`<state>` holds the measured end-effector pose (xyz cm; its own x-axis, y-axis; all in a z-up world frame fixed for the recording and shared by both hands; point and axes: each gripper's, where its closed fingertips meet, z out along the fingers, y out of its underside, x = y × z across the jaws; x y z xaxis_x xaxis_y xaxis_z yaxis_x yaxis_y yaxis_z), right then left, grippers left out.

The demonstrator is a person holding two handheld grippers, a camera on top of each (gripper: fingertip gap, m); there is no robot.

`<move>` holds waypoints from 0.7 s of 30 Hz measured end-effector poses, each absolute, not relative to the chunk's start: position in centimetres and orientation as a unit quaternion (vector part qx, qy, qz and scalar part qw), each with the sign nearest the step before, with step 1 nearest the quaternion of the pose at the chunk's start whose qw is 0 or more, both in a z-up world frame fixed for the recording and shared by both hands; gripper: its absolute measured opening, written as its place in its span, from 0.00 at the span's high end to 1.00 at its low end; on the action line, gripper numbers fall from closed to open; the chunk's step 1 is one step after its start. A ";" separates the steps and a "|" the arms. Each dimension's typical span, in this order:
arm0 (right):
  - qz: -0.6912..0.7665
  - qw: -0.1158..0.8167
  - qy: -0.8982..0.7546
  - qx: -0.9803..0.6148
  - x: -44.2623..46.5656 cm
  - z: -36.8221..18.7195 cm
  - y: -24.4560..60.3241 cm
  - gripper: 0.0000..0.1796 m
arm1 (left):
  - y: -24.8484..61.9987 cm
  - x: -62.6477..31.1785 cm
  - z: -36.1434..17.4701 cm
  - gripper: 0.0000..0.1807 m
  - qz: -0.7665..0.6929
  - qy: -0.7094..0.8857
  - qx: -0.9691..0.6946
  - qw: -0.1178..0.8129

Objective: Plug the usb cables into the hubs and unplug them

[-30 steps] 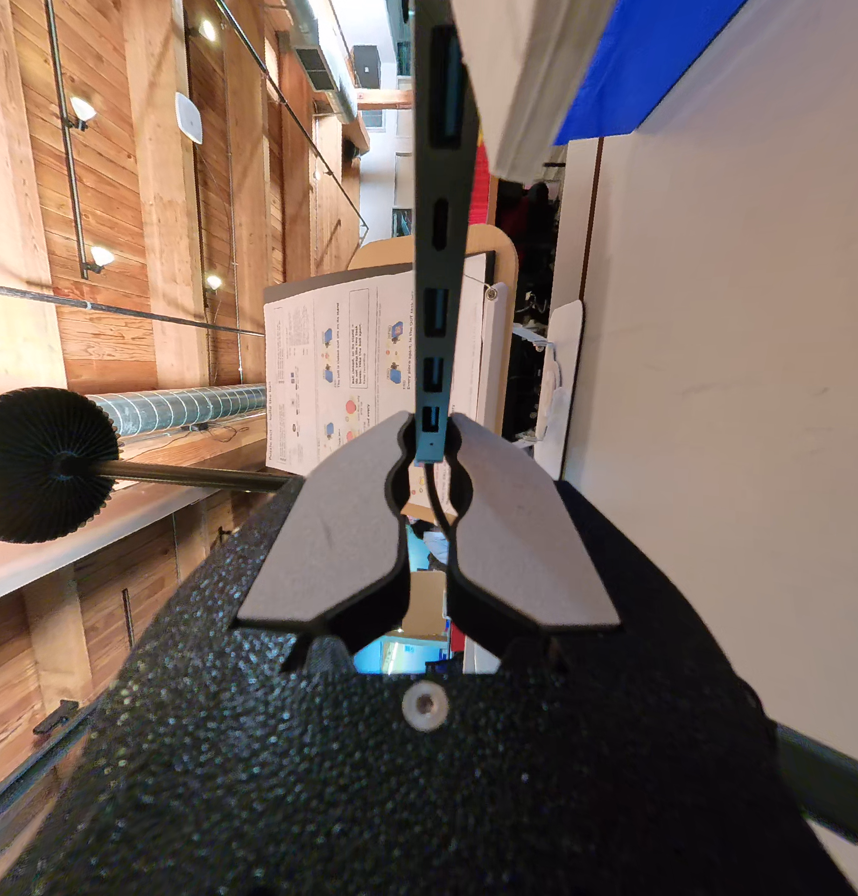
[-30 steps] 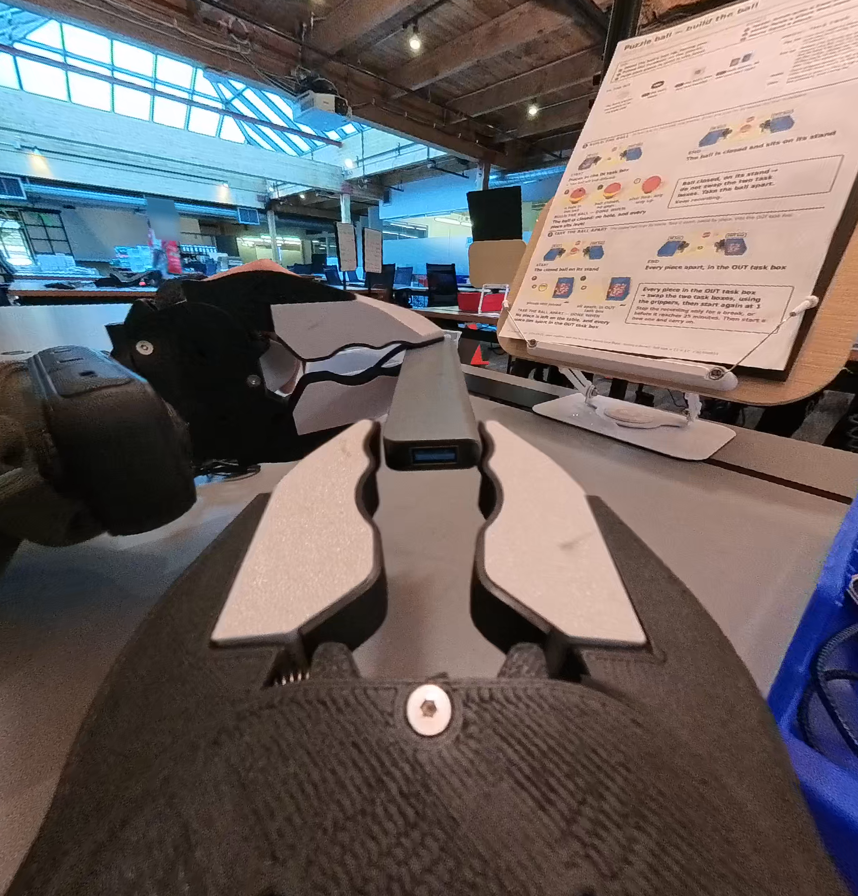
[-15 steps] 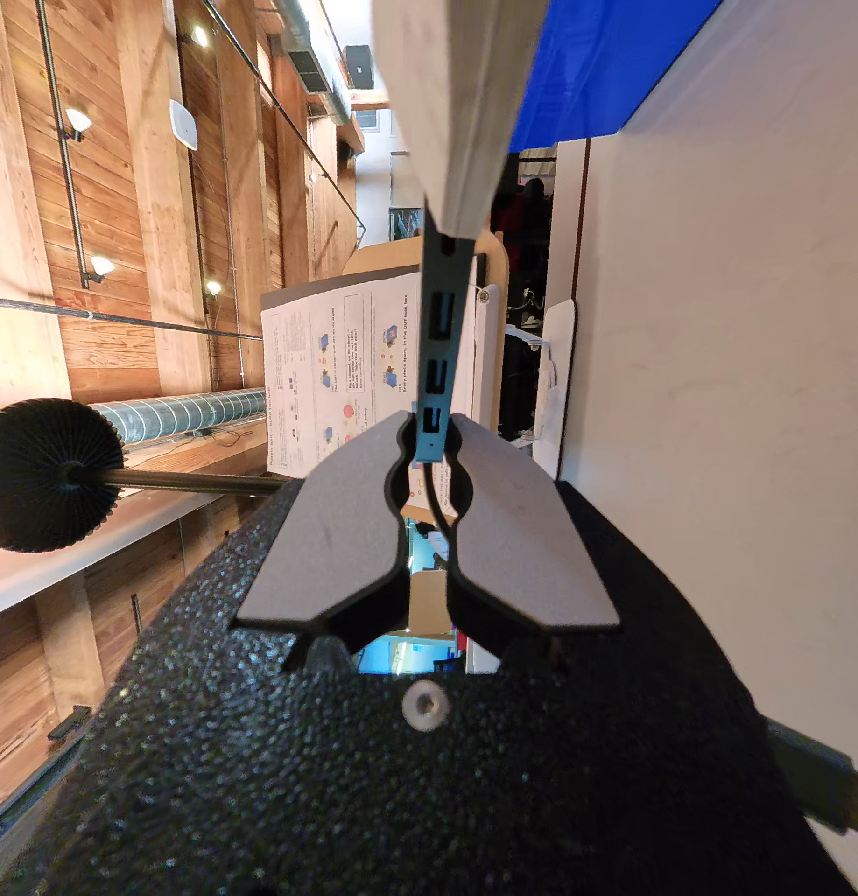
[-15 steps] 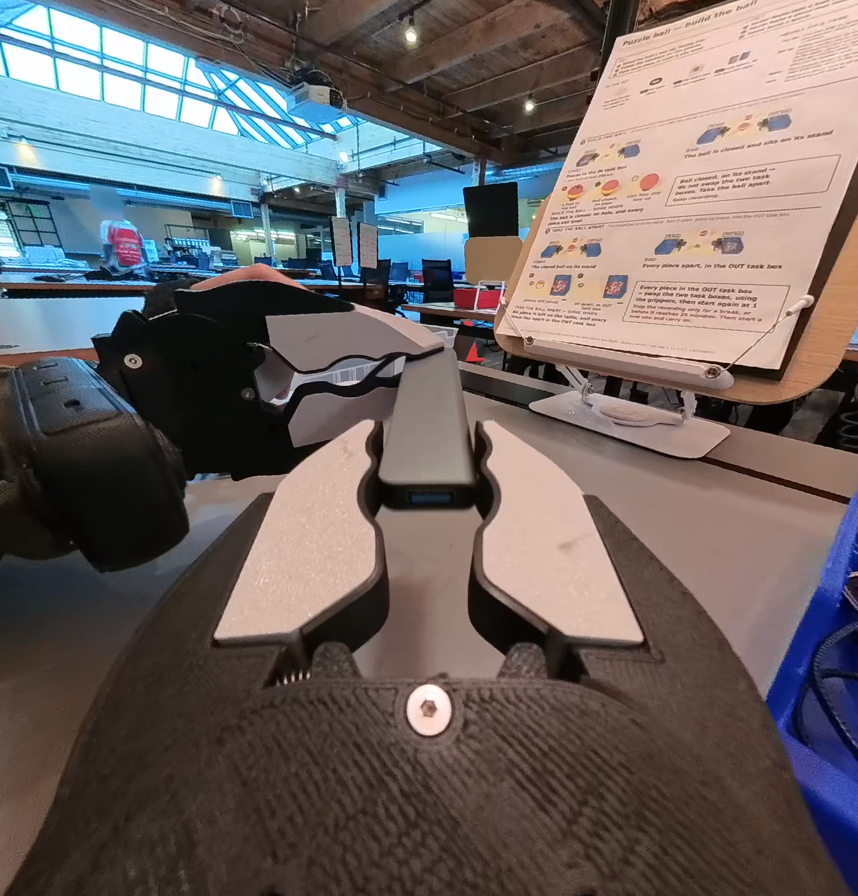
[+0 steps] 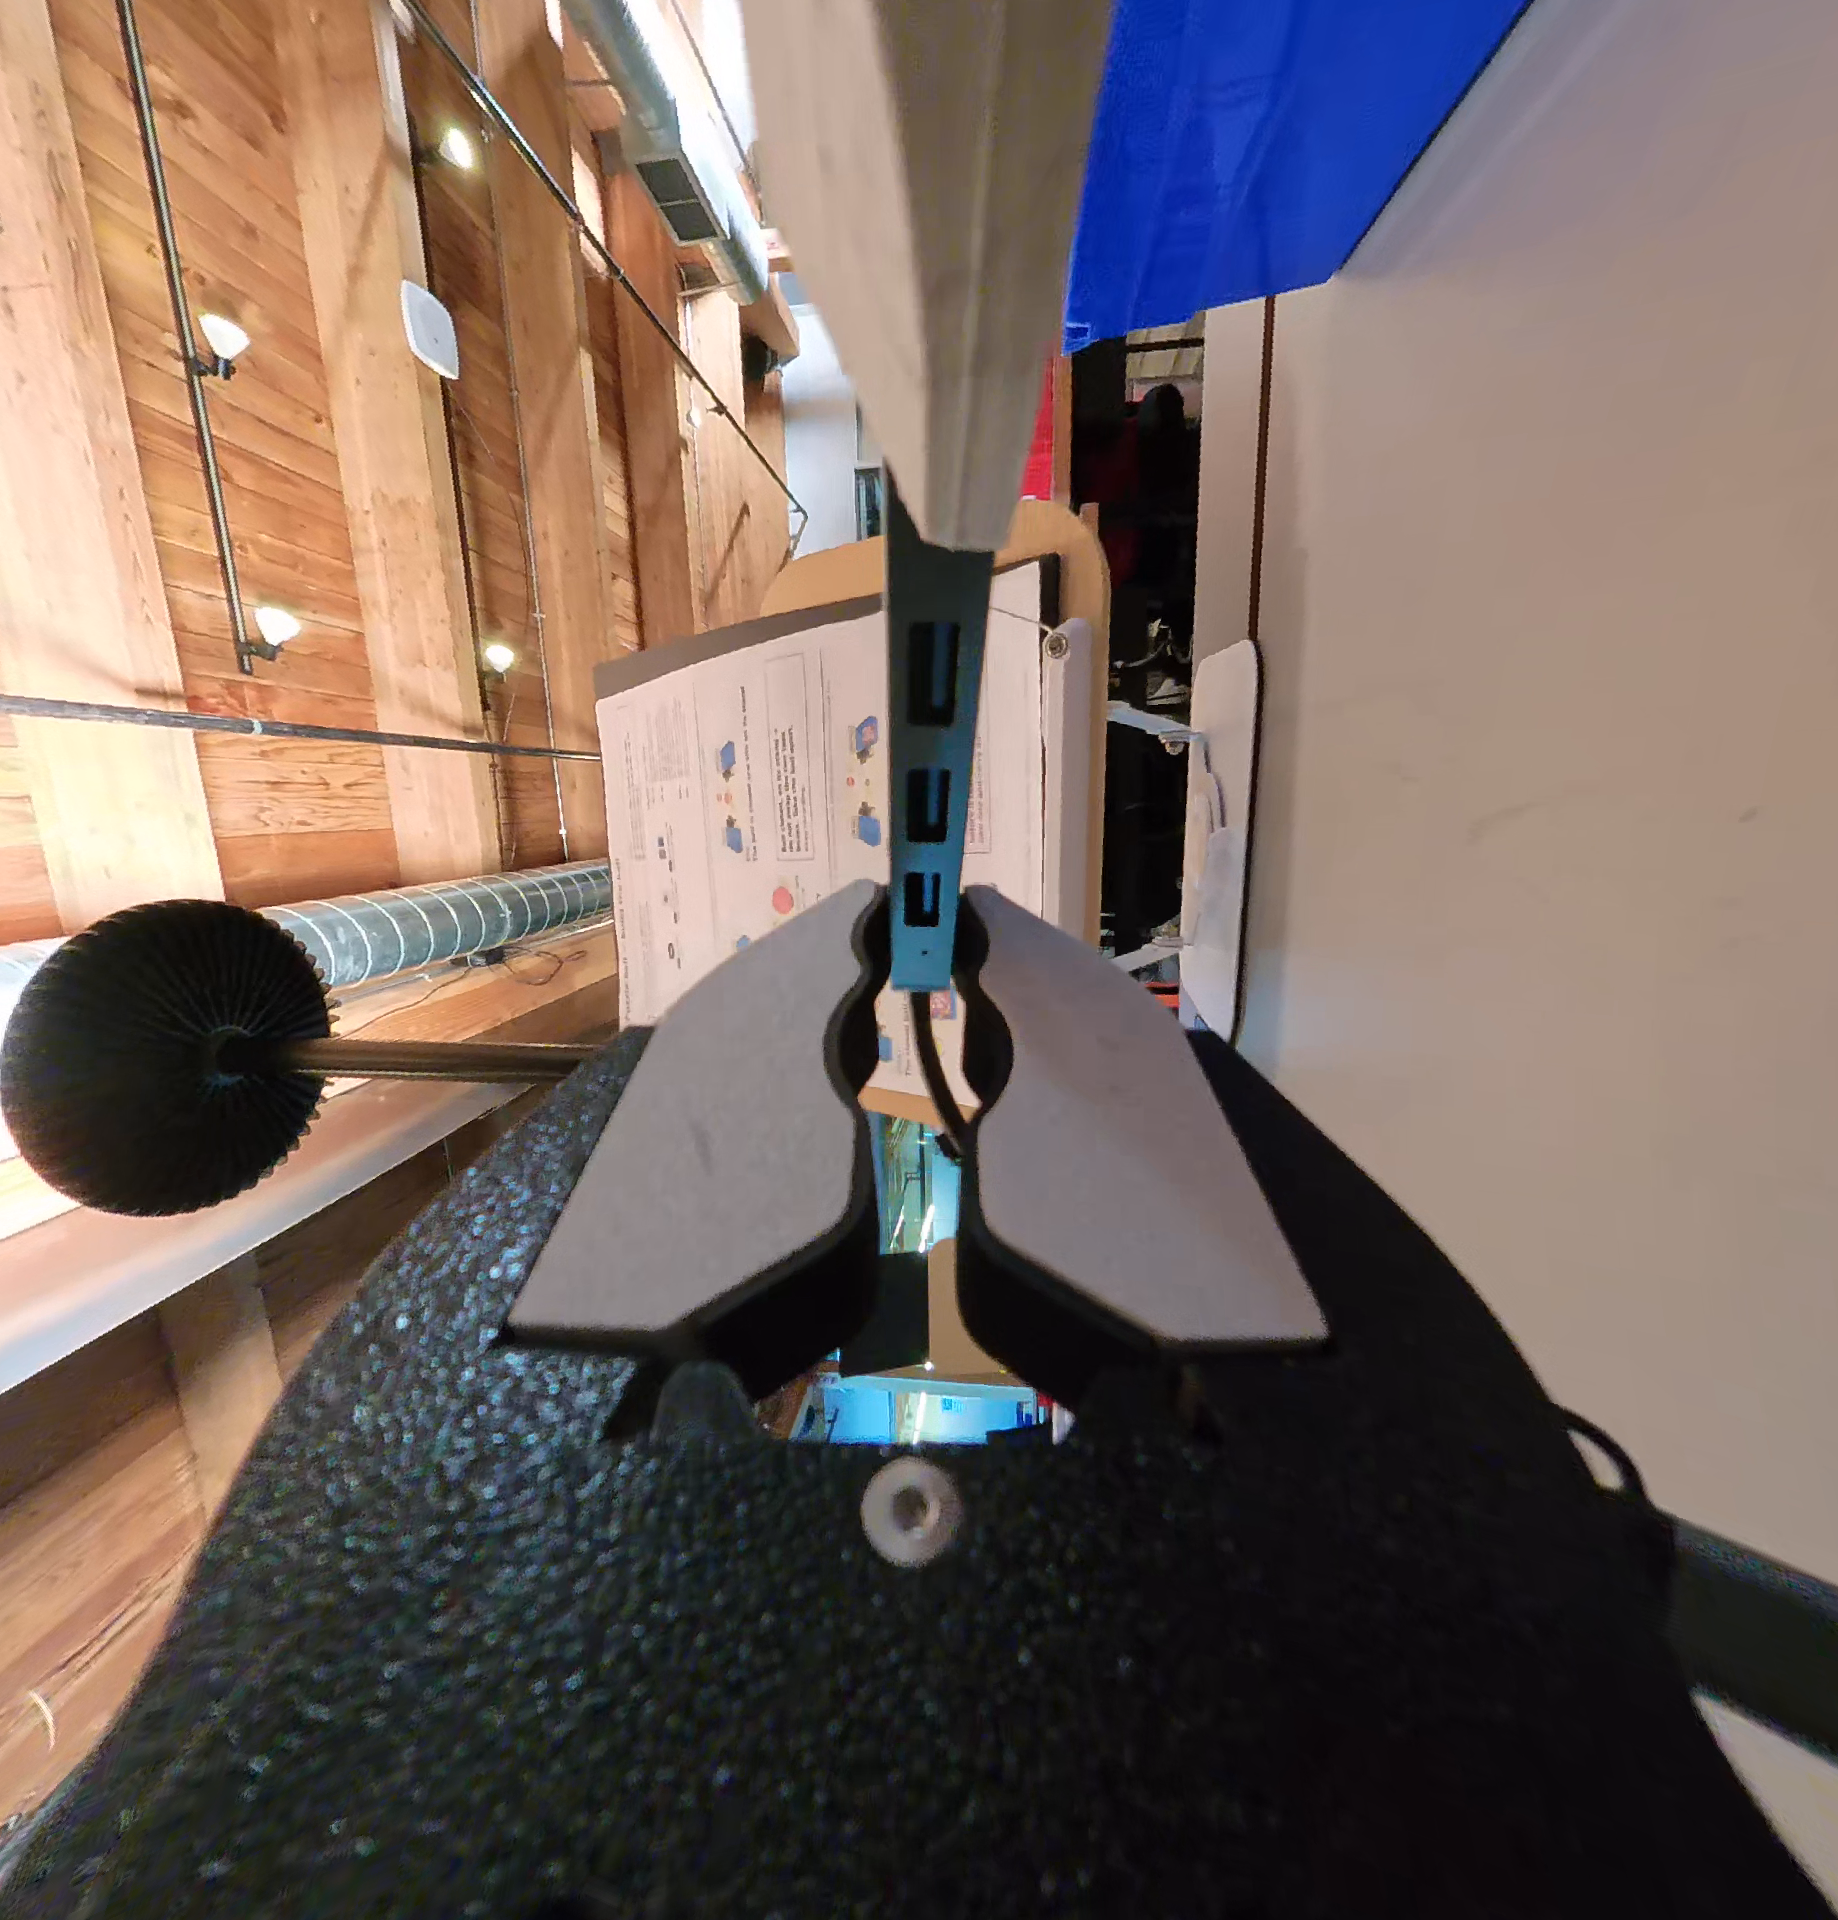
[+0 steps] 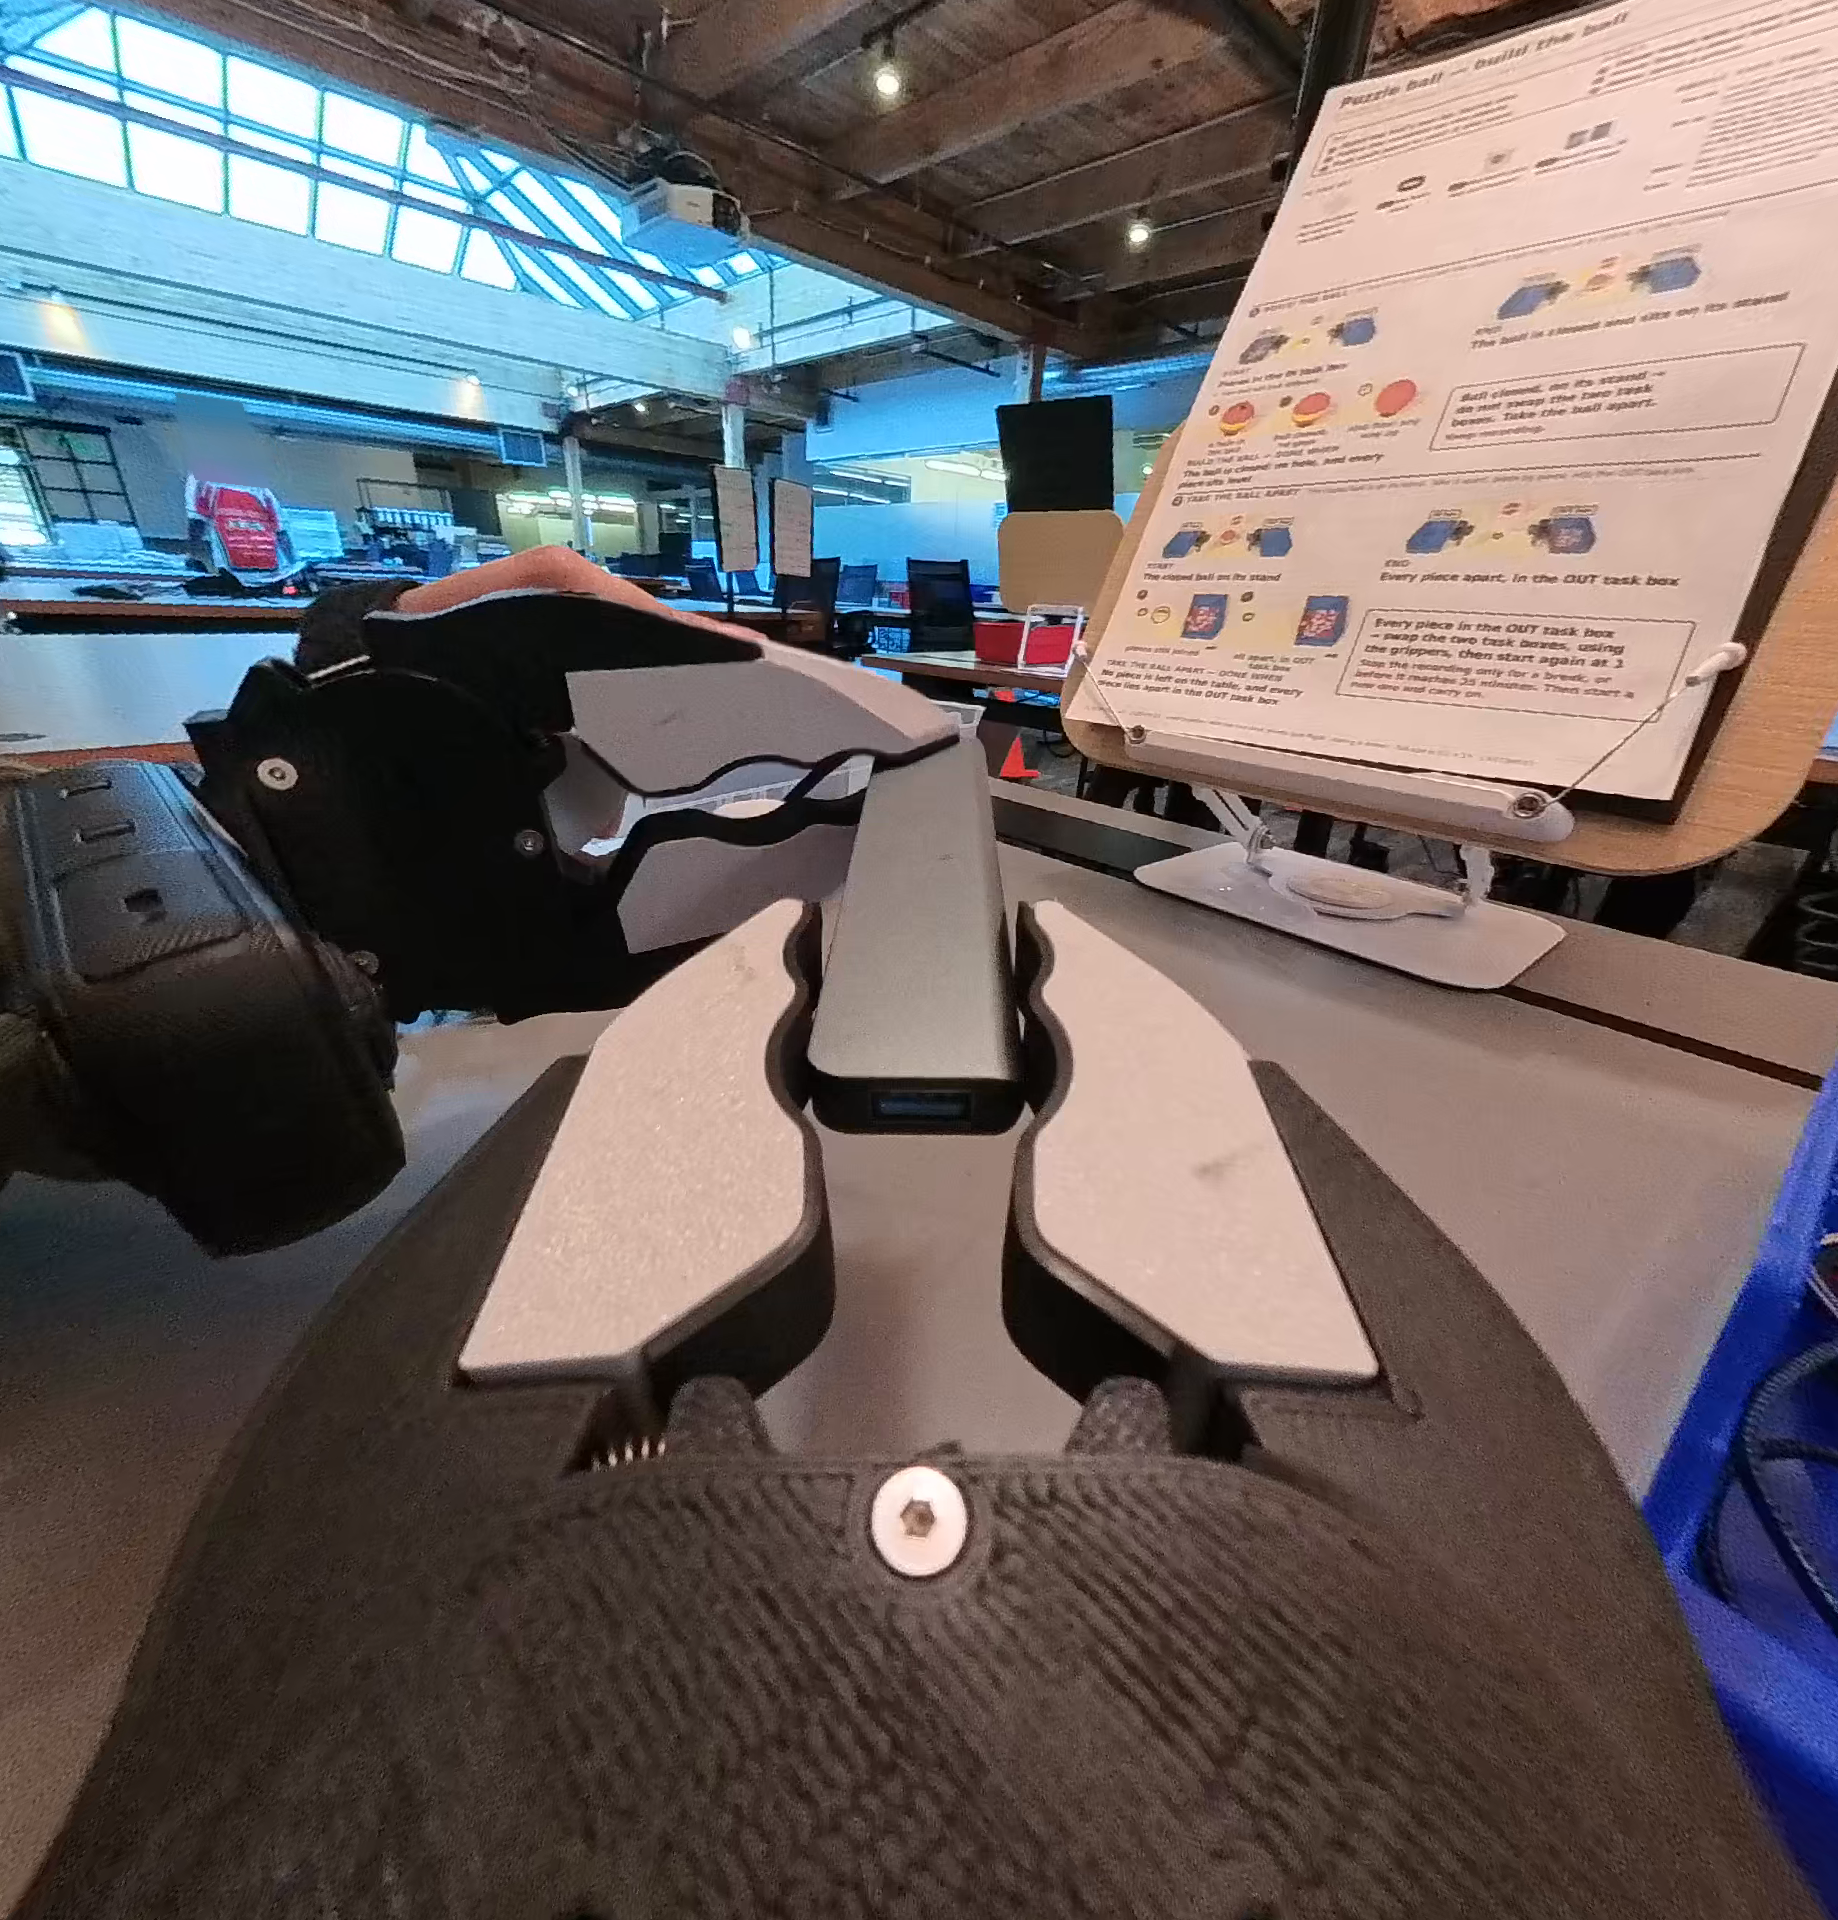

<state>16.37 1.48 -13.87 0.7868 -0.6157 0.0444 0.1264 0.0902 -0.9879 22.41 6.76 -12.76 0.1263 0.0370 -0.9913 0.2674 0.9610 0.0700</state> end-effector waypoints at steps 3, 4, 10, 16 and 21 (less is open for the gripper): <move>-0.261 0.712 0.198 -0.621 16.4 -13.8 1.4 0.80 | 6.7 22.5 -12.6 0.95 -0.085 0.654 0.108 0.744; -0.261 0.712 0.199 -0.621 16.4 -13.8 1.4 0.80 | 6.7 22.5 -12.5 0.94 -0.083 0.654 0.107 0.744; -0.254 0.713 0.206 -0.620 16.6 -13.9 1.3 0.80 | 6.7 22.5 -12.5 0.94 -0.080 0.652 0.108 0.746; -0.273 0.706 0.204 -0.621 16.4 -13.9 1.1 0.80 | 6.4 22.5 -12.3 0.94 -0.101 0.651 0.100 0.746; -0.263 0.712 0.209 -0.617 16.5 -13.8 0.9 0.80 | 6.5 22.6 -13.0 0.86 -0.144 0.668 0.060 0.727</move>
<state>16.45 0.90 -13.84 0.7745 -0.6319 0.0274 0.1172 0.1008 -0.9880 22.64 6.46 -12.99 0.0648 -0.1286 -0.9896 0.2901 0.9513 -0.1046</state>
